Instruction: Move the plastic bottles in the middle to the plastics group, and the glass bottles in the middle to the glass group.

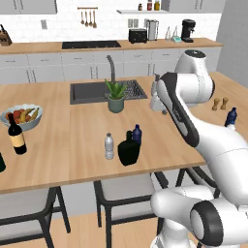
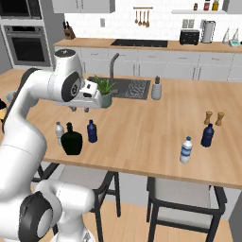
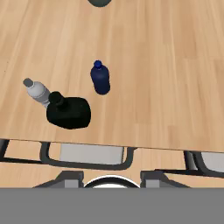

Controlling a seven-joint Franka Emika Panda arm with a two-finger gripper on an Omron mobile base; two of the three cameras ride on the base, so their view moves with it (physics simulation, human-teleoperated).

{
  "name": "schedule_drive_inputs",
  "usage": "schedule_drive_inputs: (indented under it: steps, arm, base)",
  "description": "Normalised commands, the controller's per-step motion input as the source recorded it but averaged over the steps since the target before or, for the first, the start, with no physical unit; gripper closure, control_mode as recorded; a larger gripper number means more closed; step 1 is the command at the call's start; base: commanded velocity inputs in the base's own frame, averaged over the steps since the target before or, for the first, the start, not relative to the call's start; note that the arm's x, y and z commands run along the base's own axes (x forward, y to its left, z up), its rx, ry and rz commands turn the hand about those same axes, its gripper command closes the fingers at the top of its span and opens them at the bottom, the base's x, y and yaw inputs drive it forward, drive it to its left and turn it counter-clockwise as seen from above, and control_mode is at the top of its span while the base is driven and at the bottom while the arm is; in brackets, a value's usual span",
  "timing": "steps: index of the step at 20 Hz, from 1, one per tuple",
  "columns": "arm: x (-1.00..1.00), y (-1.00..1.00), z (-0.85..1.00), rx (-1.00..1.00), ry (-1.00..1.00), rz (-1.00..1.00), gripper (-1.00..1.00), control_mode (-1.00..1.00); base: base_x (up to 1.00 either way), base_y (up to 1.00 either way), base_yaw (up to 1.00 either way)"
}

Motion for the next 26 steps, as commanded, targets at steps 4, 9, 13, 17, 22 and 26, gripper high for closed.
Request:
schedule_drive_inputs:
  steps: [4,9,13,17,22,26]
  arm:
    - [0.16,0.09,-0.08,0.00,-0.01,0.00,-1.00,-1.00]
    - [0.19,0.56,-0.35,0.00,0.00,0.00,-1.00,-1.00]
    - [0.18,0.76,-0.50,-0.01,-0.02,0.02,-1.00,-1.00]
    - [-0.03,0.73,-0.39,-0.03,-0.09,0.05,-1.00,-1.00]
    - [0.00,0.27,-0.15,0.00,-0.10,0.10,-1.00,-1.00]
    - [0.32,0.00,-0.22,0.00,-0.01,0.01,-1.00,-1.00]
  base:
    - [0.00,0.00,0.00]
    - [0.00,0.00,0.00]
    - [0.00,0.00,0.00]
    - [0.00,0.00,0.00]
    - [0.00,0.00,0.00]
    - [0.00,0.00,0.00]
